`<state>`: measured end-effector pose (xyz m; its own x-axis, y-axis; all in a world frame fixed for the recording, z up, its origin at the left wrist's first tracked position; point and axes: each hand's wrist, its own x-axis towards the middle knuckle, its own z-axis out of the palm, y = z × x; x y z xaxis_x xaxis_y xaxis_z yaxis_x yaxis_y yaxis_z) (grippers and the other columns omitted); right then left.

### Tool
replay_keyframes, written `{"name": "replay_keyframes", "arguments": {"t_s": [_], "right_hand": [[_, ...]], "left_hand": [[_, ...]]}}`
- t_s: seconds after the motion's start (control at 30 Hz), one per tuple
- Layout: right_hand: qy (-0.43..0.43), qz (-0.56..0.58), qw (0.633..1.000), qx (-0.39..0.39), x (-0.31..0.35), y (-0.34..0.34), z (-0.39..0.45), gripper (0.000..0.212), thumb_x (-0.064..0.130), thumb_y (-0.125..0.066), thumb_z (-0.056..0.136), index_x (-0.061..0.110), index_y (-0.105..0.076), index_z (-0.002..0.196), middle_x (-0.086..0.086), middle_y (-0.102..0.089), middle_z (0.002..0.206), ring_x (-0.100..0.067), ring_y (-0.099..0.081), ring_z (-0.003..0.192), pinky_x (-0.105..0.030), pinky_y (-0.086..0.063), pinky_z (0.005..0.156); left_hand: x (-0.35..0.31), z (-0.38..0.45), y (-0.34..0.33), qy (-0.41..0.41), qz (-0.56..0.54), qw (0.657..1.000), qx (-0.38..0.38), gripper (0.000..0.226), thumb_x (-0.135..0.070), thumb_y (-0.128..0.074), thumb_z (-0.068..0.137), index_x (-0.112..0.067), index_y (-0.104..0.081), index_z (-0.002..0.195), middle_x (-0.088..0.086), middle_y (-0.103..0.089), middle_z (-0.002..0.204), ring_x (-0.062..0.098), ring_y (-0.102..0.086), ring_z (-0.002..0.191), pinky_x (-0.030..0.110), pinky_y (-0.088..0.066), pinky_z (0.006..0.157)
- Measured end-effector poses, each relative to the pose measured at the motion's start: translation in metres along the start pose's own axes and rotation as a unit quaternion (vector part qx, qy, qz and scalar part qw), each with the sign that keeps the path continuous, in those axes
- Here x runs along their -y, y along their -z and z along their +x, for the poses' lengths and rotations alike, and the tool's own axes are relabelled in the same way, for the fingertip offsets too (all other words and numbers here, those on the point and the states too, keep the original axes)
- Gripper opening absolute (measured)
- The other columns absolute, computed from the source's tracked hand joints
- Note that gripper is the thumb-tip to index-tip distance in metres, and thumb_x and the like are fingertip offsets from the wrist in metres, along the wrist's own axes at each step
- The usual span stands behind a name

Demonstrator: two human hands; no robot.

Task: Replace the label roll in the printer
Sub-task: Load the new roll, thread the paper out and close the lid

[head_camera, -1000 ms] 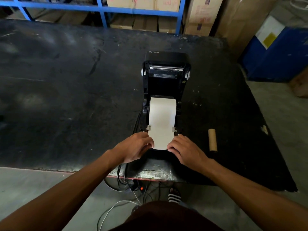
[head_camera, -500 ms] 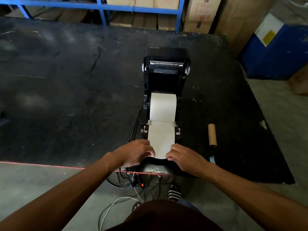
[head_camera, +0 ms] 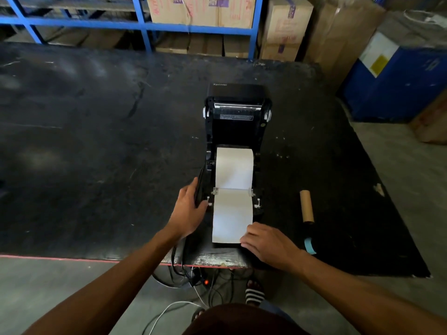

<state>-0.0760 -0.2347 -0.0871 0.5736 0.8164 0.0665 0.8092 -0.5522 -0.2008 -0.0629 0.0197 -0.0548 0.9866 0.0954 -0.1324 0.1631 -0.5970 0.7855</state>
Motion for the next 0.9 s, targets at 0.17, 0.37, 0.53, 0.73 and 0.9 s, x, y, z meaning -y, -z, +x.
{"name": "replay_keyframes", "arguments": {"t_s": [0.17, 0.37, 0.53, 0.73, 0.9], "right_hand": [[-0.046, 0.039, 0.993, -0.1, -0.028, 0.046, 0.025, 0.04, 0.036, -0.048, 0.096, 0.015, -0.061, 0.064, 0.002, -0.055, 0.061, -0.011, -0.048, 0.055, -0.027, -0.044, 0.053], [-0.369, 0.252, 0.809, -0.383, -0.102, 0.121, 0.104, 0.022, 0.04, -0.051, 0.095, 0.019, -0.058, 0.095, -0.006, -0.06, 0.092, -0.02, -0.058, 0.081, -0.032, -0.048, 0.07], [-0.507, 0.545, 0.631, -0.219, -0.132, 0.166, 0.166, 0.088, 0.079, -0.032, 0.081, 0.025, -0.027, 0.149, -0.002, -0.034, 0.154, -0.027, -0.036, 0.137, -0.047, -0.033, 0.11], [-0.501, 0.571, 0.618, -0.202, -0.121, 0.17, 0.182, 0.093, 0.081, -0.037, 0.078, 0.023, -0.027, 0.149, -0.004, -0.033, 0.155, -0.028, -0.035, 0.137, -0.045, -0.035, 0.108], [-0.453, 0.57, 0.642, -0.239, -0.104, 0.158, 0.161, 0.079, 0.073, -0.039, 0.083, 0.025, -0.034, 0.146, -0.002, -0.037, 0.153, -0.022, -0.036, 0.137, -0.046, -0.03, 0.113]], "left_hand": [[-0.004, 0.012, -0.002, 0.069, -0.069, 0.993, 0.061, 0.054, -0.01, -0.056, 0.096, -0.013, -0.042, 0.148, 0.01, -0.063, 0.134, 0.024, -0.062, 0.117, 0.043, -0.049, 0.103], [0.001, 0.018, 0.0, 0.068, -0.078, 0.99, 0.093, 0.056, -0.008, -0.056, 0.096, -0.014, -0.039, 0.15, 0.005, -0.061, 0.137, 0.02, -0.061, 0.119, 0.044, -0.048, 0.106], [0.004, 0.019, 0.0, 0.065, -0.086, 0.99, 0.089, 0.056, -0.009, -0.058, 0.095, -0.019, -0.042, 0.149, 0.014, -0.069, 0.126, 0.01, -0.068, 0.097, 0.037, -0.054, 0.088], [0.015, 0.02, -0.004, 0.105, -0.149, 0.979, 0.087, 0.064, -0.007, -0.059, 0.094, -0.014, -0.034, 0.152, 0.013, -0.063, 0.136, 0.023, -0.056, 0.122, 0.052, -0.042, 0.105], [0.021, 0.023, -0.01, 0.118, -0.18, 0.973, 0.08, 0.06, -0.007, -0.058, 0.093, -0.017, -0.04, 0.15, 0.003, -0.068, 0.129, 0.013, -0.064, 0.112, 0.055, -0.042, 0.105]]}}
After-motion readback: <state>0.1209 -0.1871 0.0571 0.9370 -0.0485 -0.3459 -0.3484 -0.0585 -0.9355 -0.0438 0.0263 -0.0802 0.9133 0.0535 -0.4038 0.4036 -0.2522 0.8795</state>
